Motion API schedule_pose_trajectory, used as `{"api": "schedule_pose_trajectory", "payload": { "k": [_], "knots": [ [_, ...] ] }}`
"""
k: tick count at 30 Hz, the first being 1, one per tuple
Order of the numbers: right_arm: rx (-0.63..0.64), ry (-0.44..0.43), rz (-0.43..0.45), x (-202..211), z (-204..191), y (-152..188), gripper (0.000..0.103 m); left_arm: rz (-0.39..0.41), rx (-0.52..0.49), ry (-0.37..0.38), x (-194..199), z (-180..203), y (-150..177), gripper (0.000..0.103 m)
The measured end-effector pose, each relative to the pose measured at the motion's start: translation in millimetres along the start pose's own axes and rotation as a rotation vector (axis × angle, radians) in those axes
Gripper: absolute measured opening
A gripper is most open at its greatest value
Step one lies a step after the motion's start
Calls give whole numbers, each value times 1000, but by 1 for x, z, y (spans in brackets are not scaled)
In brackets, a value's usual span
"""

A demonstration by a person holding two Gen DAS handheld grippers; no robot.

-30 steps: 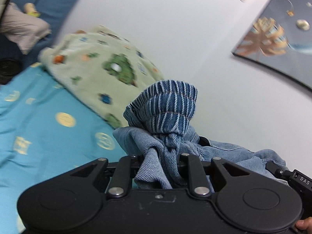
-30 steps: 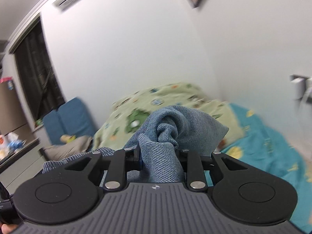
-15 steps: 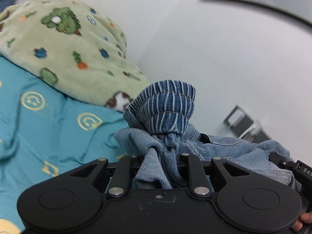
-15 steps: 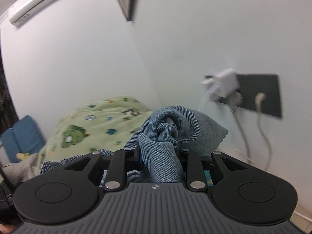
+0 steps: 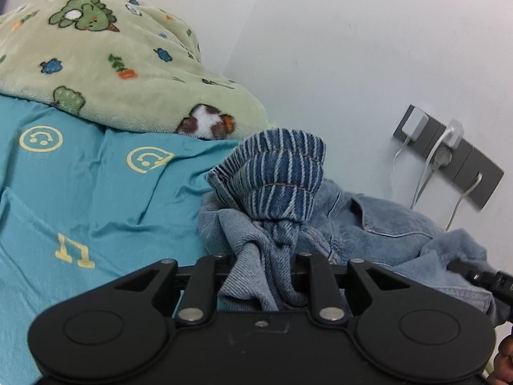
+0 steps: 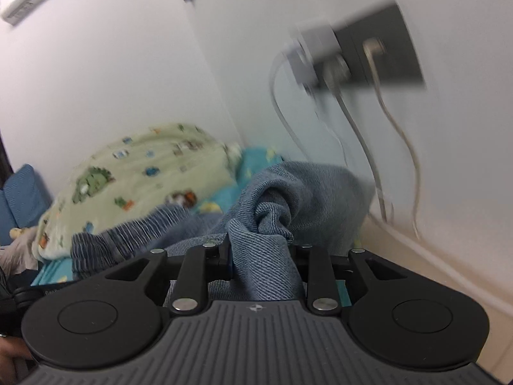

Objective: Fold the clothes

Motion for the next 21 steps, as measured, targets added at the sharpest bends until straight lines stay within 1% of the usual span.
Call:
{"api": "schedule_pose_trajectory", "payload": {
  "k": [2, 5, 8, 9, 10, 11, 12, 13, 14, 15, 16, 17, 21],
  "knots": [
    [2, 33, -46, -4, 7, 12, 27, -3, -13, 4, 0, 1, 0, 18],
    [-48, 60, -109, -12, 21, 28, 28, -22, -34, -7, 2, 5, -1, 20],
    [-58, 69, -120, -11, 22, 27, 30, -63, -70, -29, 3, 9, -3, 24],
    [-61, 74, -124, -9, 21, 25, 32, -84, -71, -32, 4, 9, -3, 24],
    [-65, 81, -130, -7, 21, 22, 38, -109, -63, -35, 5, 9, -3, 28],
    [-70, 86, -136, -5, 20, 21, 41, -129, -57, -46, 7, 8, -3, 33],
    [-76, 88, -143, -3, 20, 19, 47, -138, -59, -60, 10, 7, -4, 37],
    [-80, 92, -150, 0, 20, 18, 52, -138, -65, -69, 15, 8, -5, 50],
    [-83, 92, -161, 3, 20, 18, 55, -127, -73, -72, 21, 9, -7, 67],
    [-86, 93, -169, 5, 20, 17, 61, -108, -82, -75, 29, 10, -10, 73],
    [-85, 95, -171, 9, 20, 16, 61, -91, -92, -78, 36, 11, -13, 79],
    [-84, 97, -171, 12, 19, 14, 61, -80, -104, -81, 44, 12, -16, 82],
    [-68, 95, -173, 28, 14, 4, 64, -52, -136, -96, 72, 17, -29, 84]
  ]
}}
Point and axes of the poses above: each gripper's, at about its wrist camera, not at the fingertips, and x roughly against the way its jaws point, z to its right, y to its underside, the point moved 9 cm from there along -x, roughly the way its jaws point, and after that the axes turned 1 degree about z, right-handed, at the moved point
